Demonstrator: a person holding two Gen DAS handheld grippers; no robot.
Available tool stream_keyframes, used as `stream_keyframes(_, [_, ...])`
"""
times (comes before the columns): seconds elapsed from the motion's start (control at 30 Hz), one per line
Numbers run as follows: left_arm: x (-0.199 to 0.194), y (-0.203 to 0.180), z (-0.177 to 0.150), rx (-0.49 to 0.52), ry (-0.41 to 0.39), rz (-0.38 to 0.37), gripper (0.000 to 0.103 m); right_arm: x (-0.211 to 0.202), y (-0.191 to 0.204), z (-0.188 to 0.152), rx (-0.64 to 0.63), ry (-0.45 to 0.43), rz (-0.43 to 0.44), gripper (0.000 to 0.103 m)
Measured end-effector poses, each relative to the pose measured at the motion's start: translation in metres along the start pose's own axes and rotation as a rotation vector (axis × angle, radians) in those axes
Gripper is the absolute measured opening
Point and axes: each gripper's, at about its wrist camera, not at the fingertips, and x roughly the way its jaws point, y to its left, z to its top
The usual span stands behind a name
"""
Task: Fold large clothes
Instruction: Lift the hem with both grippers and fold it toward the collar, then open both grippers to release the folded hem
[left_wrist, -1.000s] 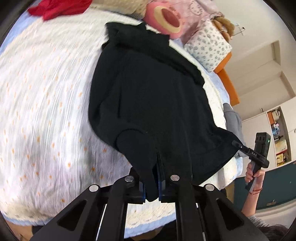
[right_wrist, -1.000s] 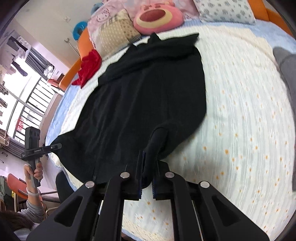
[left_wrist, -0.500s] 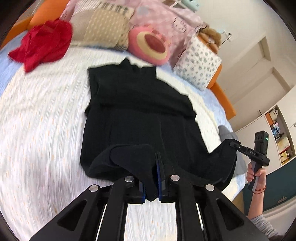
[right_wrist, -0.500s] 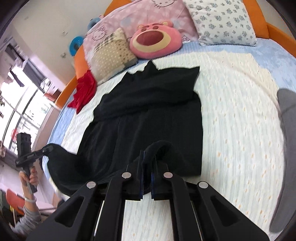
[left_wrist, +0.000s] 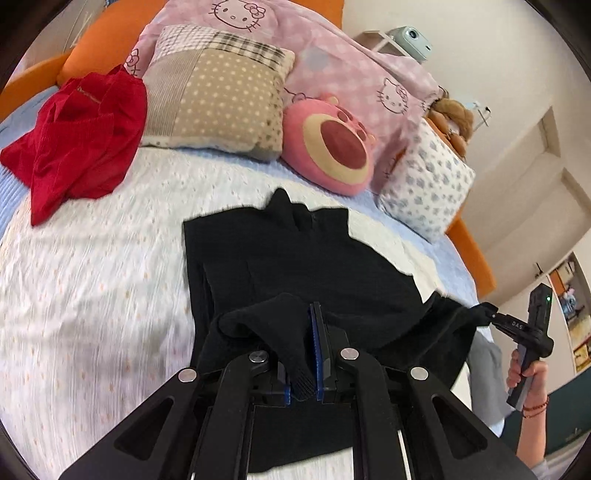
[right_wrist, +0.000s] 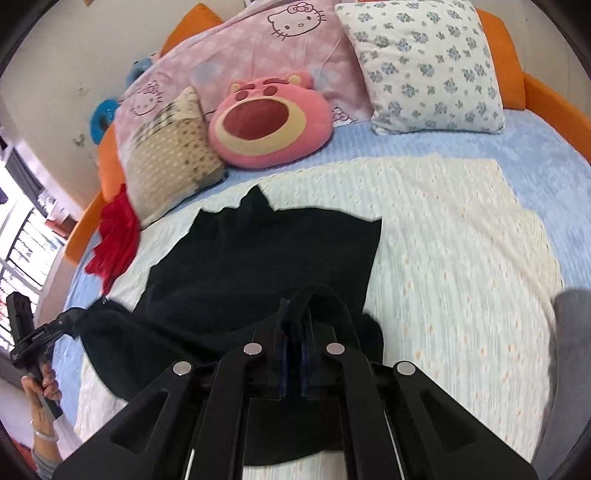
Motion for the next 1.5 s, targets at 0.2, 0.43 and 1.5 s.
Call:
stream_keyframes(0.2, [0.034,0.011,0.034,-0.025,-0.023,0.045,0.013,0.04,0.01,0.037,-0.03,-0.026,-0.04,0.005])
stream_keyframes(0.43, [0.09,0.035,0.075,-0.083,-0.013,0.05,0.013,0.092,0.002,0.077,0.016,-0.034,-0.058,0.005])
stream_keyframes(1.5, [0.252,0.16,0.094,-0.328,-0.016,-0.045,0.014,0.293,-0.033,0.105,0.035,-0.004,-0.212,0.005])
